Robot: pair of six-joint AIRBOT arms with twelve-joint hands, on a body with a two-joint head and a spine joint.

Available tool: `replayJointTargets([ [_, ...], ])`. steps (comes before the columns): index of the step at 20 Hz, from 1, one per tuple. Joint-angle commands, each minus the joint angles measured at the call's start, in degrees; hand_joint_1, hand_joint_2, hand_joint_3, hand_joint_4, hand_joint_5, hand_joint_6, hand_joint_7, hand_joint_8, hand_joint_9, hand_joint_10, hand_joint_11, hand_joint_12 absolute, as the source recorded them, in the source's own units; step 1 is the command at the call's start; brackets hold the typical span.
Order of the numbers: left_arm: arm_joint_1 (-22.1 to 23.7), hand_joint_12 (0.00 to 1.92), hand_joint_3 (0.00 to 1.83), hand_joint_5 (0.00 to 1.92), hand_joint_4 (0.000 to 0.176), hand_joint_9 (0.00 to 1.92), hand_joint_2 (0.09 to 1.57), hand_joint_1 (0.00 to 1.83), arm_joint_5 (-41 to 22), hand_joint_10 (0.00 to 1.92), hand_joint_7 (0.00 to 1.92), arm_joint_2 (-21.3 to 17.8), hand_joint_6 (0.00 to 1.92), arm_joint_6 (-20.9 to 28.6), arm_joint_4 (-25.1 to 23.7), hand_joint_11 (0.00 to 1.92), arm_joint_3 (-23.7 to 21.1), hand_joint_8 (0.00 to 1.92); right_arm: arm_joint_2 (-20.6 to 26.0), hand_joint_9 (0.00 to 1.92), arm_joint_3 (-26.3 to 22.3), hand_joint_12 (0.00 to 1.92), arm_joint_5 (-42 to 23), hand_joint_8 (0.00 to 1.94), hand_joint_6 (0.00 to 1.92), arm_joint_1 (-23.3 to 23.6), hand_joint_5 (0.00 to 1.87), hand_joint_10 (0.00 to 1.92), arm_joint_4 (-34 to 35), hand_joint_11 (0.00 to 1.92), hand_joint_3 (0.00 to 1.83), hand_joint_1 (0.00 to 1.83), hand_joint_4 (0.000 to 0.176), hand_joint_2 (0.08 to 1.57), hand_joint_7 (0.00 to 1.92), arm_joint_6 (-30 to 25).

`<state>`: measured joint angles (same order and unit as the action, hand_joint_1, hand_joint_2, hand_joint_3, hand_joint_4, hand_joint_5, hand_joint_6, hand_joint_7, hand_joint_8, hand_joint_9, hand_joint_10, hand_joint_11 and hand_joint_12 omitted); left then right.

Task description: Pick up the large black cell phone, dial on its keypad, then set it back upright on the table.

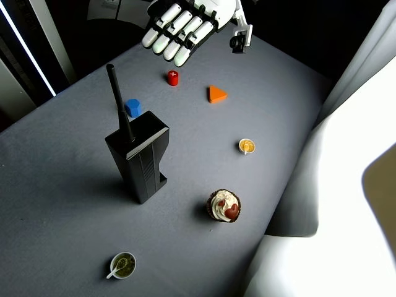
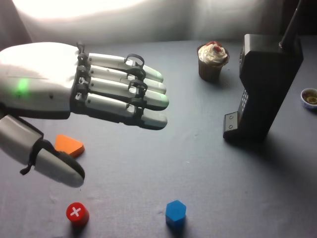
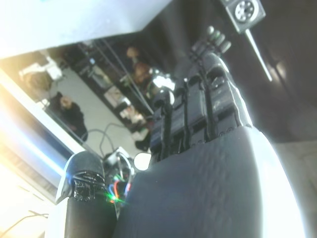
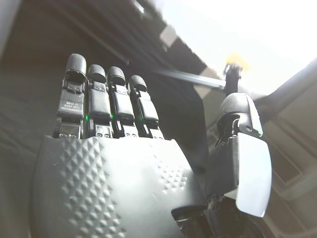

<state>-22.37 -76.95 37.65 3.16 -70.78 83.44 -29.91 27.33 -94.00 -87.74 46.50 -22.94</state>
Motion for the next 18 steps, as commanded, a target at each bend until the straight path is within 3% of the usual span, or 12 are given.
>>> replayJointTargets([
  [1, 1.81, 0.26, 0.0, 0.17, 0.04, 0.09, 1.19, 0.0, -3.82, 0.0, 0.12, -0.48, 0.0, 0.7, 5.97, 0.0, -0.42, 0.0, -0.19, 0.07, 0.22, 0.38, -7.11, 0.0, 0.01, 0.1, 0.06, 0.0, 0.29, 0.0, 0.0, 0.26, 0.004, 0.98, 0.09, 0.42],
  [5, 0.82, 0.12, 0.0, 0.15, 0.028, 0.07, 1.2, 0.0, -2.36, 0.0, 0.1, -0.77, 0.0, 1.84, 5.9, 0.0, -0.61, 0.0, -2.33, 0.07, 0.24, 0.43, -7.1, 0.0, 0.0, 2.92, 0.03, 0.0, -1.37, 0.0, 0.0, 0.32, 0.0, 0.97, 0.08, 4.84],
  [9, -0.14, 0.12, 0.0, 0.15, 0.026, 0.08, 1.2, 0.0, 0.43, 0.0, 0.11, -0.74, 0.0, 0.6, 5.92, 0.0, -1.28, 0.0, -6.29, 0.05, 1.75, 0.42, -7.1, 0.0, 0.0, 6.34, 0.02, 0.0, -7.23, 0.0, 0.0, 0.41, 0.0, 0.95, 0.06, 7.6],
  [11, -0.03, 0.21, 0.0, 0.18, 0.031, 0.11, 1.19, 0.0, 0.74, 0.0, 0.14, -0.77, 0.0, 0.03, 5.94, 0.0, -2.07, 0.0, -8.39, 0.05, 2.9, 0.4, -7.1, 0.0, 0.0, 7.47, 0.02, 0.0, -9.14, 0.0, 0.0, 0.47, 0.0, 0.95, 0.06, 8.98],
  [13, 0.08, 0.1, 0.0, 0.14, 0.027, 0.07, 1.2, 0.0, 1.28, 0.0, 0.09, -0.79, 0.0, -0.18, 6.58, 0.0, -2.1, 0.0, -10.91, 0.03, 4.92, 0.33, -7.09, 0.0, 0.0, 9.68, 0.01, 0.0, -11.61, 0.0, 0.0, 0.55, 0.0, 0.94, 0.03, 9.14],
  [16, 0.02, 0.19, 0.0, 0.17, 0.025, 0.1, 1.2, 0.01, 0.96, 0.01, 0.13, -0.82, 0.0, -0.22, 6.81, 0.0, -2.04, 0.0, -14.44, 0.02, 9.17, 0.3, -6.93, 0.0, 0.0, 13.15, 0.0, 0.0, -14.76, 0.0, 0.0, 0.57, 0.0, 0.95, 0.02, 9.18],
  [18, -0.03, 0.15, 0.0, 0.16, 0.029, 0.1, 1.2, 0.0, 0.75, 0.0, 0.13, -0.81, 0.01, -0.22, 6.79, 0.0, -1.88, 0.0, -15.43, 0.03, 11.1, 0.36, -5.52, 0.0, 0.0, 14.86, 0.0, 0.0, -14.82, 0.0, 0.0, 0.58, 0.0, 0.94, 0.02, 9.17],
])
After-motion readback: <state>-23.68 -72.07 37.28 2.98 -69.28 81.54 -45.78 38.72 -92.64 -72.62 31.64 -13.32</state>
